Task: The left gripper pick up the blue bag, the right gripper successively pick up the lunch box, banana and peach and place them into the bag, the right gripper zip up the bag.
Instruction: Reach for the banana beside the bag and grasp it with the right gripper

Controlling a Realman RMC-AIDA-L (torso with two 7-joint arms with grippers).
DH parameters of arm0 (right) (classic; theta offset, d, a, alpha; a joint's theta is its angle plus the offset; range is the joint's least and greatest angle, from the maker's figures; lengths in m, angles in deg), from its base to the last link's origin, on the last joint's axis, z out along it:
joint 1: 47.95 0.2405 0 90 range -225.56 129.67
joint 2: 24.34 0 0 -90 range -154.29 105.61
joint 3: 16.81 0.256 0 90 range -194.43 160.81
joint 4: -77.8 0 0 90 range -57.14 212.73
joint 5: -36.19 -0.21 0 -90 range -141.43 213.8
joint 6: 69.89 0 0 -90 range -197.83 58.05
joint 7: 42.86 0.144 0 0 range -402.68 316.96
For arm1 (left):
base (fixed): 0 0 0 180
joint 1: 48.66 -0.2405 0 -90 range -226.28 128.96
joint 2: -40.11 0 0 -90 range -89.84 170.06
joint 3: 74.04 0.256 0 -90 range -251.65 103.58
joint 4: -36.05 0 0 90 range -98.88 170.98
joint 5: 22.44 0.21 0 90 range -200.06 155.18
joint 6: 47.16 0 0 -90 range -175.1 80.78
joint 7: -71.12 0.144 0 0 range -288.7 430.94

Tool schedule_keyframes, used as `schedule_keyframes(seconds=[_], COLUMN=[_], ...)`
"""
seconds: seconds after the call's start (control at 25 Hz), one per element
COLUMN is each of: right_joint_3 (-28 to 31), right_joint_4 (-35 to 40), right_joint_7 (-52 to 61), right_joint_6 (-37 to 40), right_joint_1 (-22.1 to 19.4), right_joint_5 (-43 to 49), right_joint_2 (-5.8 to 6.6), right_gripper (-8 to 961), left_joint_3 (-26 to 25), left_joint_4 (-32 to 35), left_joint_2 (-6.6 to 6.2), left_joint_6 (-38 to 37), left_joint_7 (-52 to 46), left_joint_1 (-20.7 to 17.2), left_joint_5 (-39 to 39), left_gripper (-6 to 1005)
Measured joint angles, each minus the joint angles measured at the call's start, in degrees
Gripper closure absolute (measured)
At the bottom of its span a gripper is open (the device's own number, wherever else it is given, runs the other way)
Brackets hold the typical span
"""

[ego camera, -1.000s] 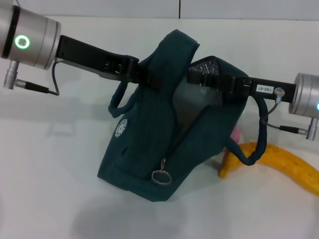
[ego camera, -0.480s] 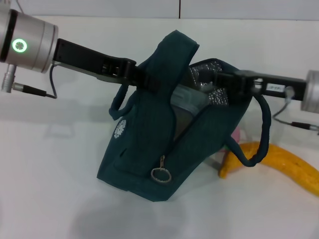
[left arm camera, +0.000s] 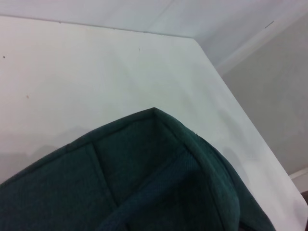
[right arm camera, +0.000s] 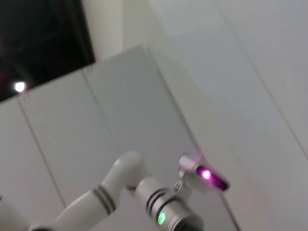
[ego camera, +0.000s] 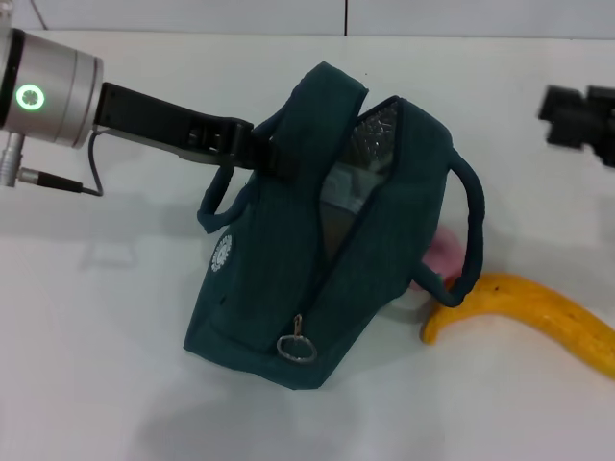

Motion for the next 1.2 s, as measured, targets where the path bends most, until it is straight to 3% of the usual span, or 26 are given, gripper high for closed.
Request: schedule_keyframes(seconds=[0.2, 0.52, 0.84, 1.2], right_joint_3=[-0.20, -8.02, -15.57, -22.31], right_joint_4=[19.09, 36.86, 43.29, 41.02], right_joint_7=[10.85, 25.49, 31.87, 34.87], right_joint_6=[-0.05, -3.50, -4.88, -6.65], right_joint_1=[-3.33, -3.57, -1.83, 0.94], right_joint_5=[13.07, 38.45, 51.54, 57.67], right_joint_2=[-0.63, -0.97, -0.98, -0.98], right_gripper=[589, 500, 497, 488], left_joint_3=[-0.04, -0.09, -0.09, -0.09], left_joint_4=[-0.06, -1.21, -1.41, -1.89], left_joint_2=[0.03, 0.03, -0.50, -0.75], left_joint_6=[0.31, 1.57, 3.65, 4.96], left_joint_7=[-0.01, -0.23, -0.50, -0.55], left_joint_1=[-0.25, 0.15, 0.27, 1.27], left_joint_5=[0.00, 0.01, 0.29, 0.12], left_gripper=[943, 943, 943, 943])
